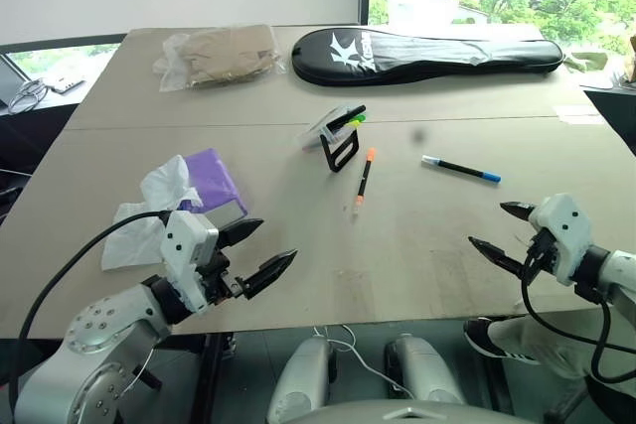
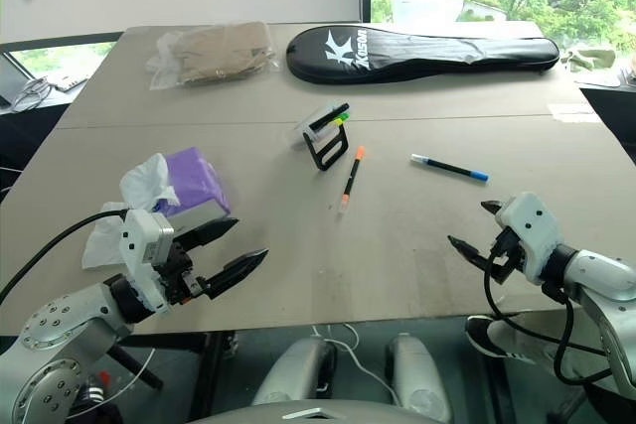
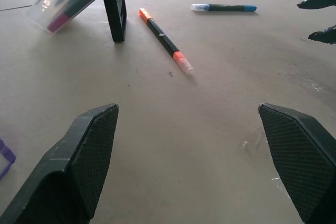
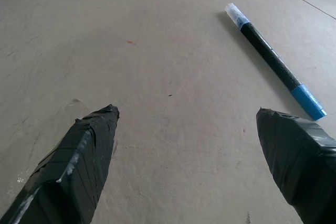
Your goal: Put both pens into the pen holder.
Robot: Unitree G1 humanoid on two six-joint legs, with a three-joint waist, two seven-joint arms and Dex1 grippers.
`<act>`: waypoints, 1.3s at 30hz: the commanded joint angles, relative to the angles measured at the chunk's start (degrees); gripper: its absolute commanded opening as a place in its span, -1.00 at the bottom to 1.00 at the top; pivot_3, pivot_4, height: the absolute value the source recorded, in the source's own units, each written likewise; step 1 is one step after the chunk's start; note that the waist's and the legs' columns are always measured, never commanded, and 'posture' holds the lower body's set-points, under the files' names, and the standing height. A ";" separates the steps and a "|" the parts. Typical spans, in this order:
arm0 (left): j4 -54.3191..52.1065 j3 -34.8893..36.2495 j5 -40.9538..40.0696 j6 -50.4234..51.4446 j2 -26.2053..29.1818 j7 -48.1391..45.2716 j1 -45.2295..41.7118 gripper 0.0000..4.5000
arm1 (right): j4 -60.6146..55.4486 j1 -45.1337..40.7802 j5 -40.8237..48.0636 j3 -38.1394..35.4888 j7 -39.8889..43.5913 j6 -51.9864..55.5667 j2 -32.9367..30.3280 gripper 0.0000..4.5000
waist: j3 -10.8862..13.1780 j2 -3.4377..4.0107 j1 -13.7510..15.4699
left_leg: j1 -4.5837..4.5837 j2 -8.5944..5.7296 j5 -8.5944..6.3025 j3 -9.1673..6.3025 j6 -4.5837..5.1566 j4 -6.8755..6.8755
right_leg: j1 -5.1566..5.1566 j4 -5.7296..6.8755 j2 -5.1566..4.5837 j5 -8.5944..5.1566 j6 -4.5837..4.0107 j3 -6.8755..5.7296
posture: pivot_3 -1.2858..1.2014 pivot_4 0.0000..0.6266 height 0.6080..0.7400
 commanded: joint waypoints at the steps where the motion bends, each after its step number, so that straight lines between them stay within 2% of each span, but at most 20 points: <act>1: -0.52 -0.44 0.86 -2.33 0.56 -1.28 -1.37 0.96 | 2.29 -5.61 -0.70 1.51 -1.09 1.86 0.09 0.99 | 0.00 -0.01 -0.15 | 0.00 0.00 0.00 0.00 0.00 0.00 | 0.00 0.00 0.00 0.00 0.00 0.00 | 0.03 -0.52 1.00; 3: -1.74 -3.68 2.18 -2.98 1.17 -1.88 -4.09 0.96 | 9.77 -17.54 -3.78 9.16 -1.95 7.53 0.30 0.99 | 0.07 -0.07 -0.67 | 0.09 0.03 0.00 0.11 0.00 0.02 | 0.02 0.02 0.05 0.00 -0.01 0.02 | 0.03 -0.52 1.00; 5: -2.57 -5.84 2.95 -2.78 1.41 -1.69 -5.75 0.96 | 15.62 -24.77 -6.75 14.26 -0.49 8.98 -0.46 0.99 | 0.08 -0.03 -0.77 | 0.23 0.05 0.01 0.31 0.01 0.05 | 0.08 0.03 0.04 0.01 0.02 0.01 | 0.03 -0.52 1.00; 8: -4.37 -8.56 3.18 -1.77 1.39 0.04 -8.89 0.96 | 26.80 -36.19 -10.05 19.95 2.23 10.47 -0.37 0.99 | 0.11 -0.04 -0.28 | 0.44 0.06 0.00 0.20 0.01 -0.08 | 0.31 -0.04 0.04 0.11 -0.18 0.01 | 0.03 -0.52 1.00; 11: -6.74 -11.05 1.51 0.73 1.68 1.80 -13.87 0.96 | 41.00 -48.93 -12.77 24.41 4.59 12.96 1.44 0.99 | 0.16 0.03 -0.02 | 0.15 0.02 0.00 0.05 0.00 -0.11 | 0.07 -0.06 0.02 0.24 0.02 -0.10 | 0.03 -0.52 1.00; 13: -7.52 -11.88 0.68 1.72 1.92 2.17 -15.94 0.96 | 47.05 -53.47 -14.20 26.21 5.93 12.83 2.23 0.99 | 0.16 0.03 -0.11 | -0.32 0.01 0.02 0.04 -0.03 -0.05 | -0.32 -0.02 -0.01 0.27 0.03 -0.11 | 0.03 -0.52 1.00; 17: -7.19 -12.12 -2.76 3.04 2.08 1.72 -21.25 0.96 | 62.50 -62.01 -18.96 32.14 11.40 12.77 4.18 0.99 | 0.16 0.03 -0.18 | -0.44 -0.02 0.09 0.09 -0.19 -0.14 | -0.43 -0.07 -0.06 0.27 0.04 -0.08 | 0.03 -0.52 1.00; 18: -6.64 -11.85 -3.20 2.93 2.32 1.20 -22.08 1.00 | 65.15 -63.58 -19.21 33.21 13.98 13.77 4.58 0.75 | 0.16 0.03 -0.24 | -0.46 -0.02 0.09 0.09 -0.18 -0.16 | -0.45 -0.08 -0.06 0.27 0.04 -0.08 | 0.03 -0.52 1.00; 20: -5.62 -11.47 -4.37 3.43 2.52 1.03 -23.81 1.00 | 68.84 -65.29 -20.48 34.77 17.09 13.37 4.67 0.51 | 0.15 0.04 -0.29 | -0.45 -0.02 0.07 0.15 -0.14 -0.18 | -0.48 -0.07 -0.06 0.27 0.04 -0.08 | 0.03 -0.52 1.00; 24: -4.65 -12.54 -5.61 4.48 0.69 3.83 -26.52 1.00 | 72.18 -65.99 -22.22 35.25 19.48 11.29 4.35 -0.39 | 0.14 0.02 -0.05 | -0.41 -0.03 -0.01 0.05 0.00 -0.12 | -0.40 -0.06 -0.05 0.27 0.04 -0.18 | 0.03 -0.52 1.00; 27: -4.92 -13.42 -7.12 6.81 -1.61 8.27 -27.06 1.00 | 69.78 -64.22 -21.84 33.54 19.81 11.65 3.74 -0.96 | 0.13 0.01 -0.04 | -0.37 -0.06 -0.02 0.05 0.00 -0.04 | -0.33 -0.05 -0.07 0.27 0.05 -0.21 | 0.03 -0.52 1.00; 29: -4.36 -13.38 -10.27 9.96 -3.59 12.47 -27.93 1.00 | 63.96 -61.66 -18.98 30.62 20.99 14.48 3.11 -0.98 | 0.13 0.01 0.25 | -0.37 -0.07 -0.01 -0.03 0.00 -0.01 | -0.31 -0.04 -0.10 0.28 0.05 -0.20 | 0.03 -0.52 1.00; 32: -1.60 -12.39 -21.09 15.51 -7.66 20.73 -29.42 1.00 | 45.18 -54.31 -8.22 22.11 23.80 25.58 2.37 -0.98 | 0.13 0.01 0.73 | -0.42 -0.07 -0.02 -0.18 0.00 -0.02 | -0.32 -0.04 -0.11 0.27 0.05 -0.28 | 0.03 -0.52 1.00; 33: -0.53 -11.79 -24.74 17.36 -7.97 23.44 -29.41 1.00 | 36.86 -51.21 -3.68 18.75 23.41 30.77 3.05 -0.98 | 0.15 0.04 -0.02 | -0.43 -0.04 -0.03 -0.18 0.01 -0.02 | -0.32 -0.03 -0.11 0.27 0.06 -0.27 | 0.03 -0.52 1.00; 36: 4.19 -11.39 -34.75 20.02 -10.43 31.71 -29.82 1.00 | 11.15 -43.05 10.00 9.06 18.55 45.14 9.82 -0.98 | 0.14 0.11 -0.27 | -0.54 -0.03 -0.03 -0.14 0.02 -0.07 | -0.50 0.09 -0.11 0.28 0.06 -0.18 | 0.03 -0.52 1.00; 39: 6.53 -11.58 -40.53 20.29 -11.32 34.88 -30.68 1.00 | -0.69 -40.85 14.31 6.30 11.74 52.33 16.55 -0.98 | 0.14 0.13 -0.48 | -0.48 0.03 -0.03 -0.13 0.02 -0.04 | -0.52 0.18 0.01 0.28 0.06 -0.15 | 0.03 -0.52 1.00</act>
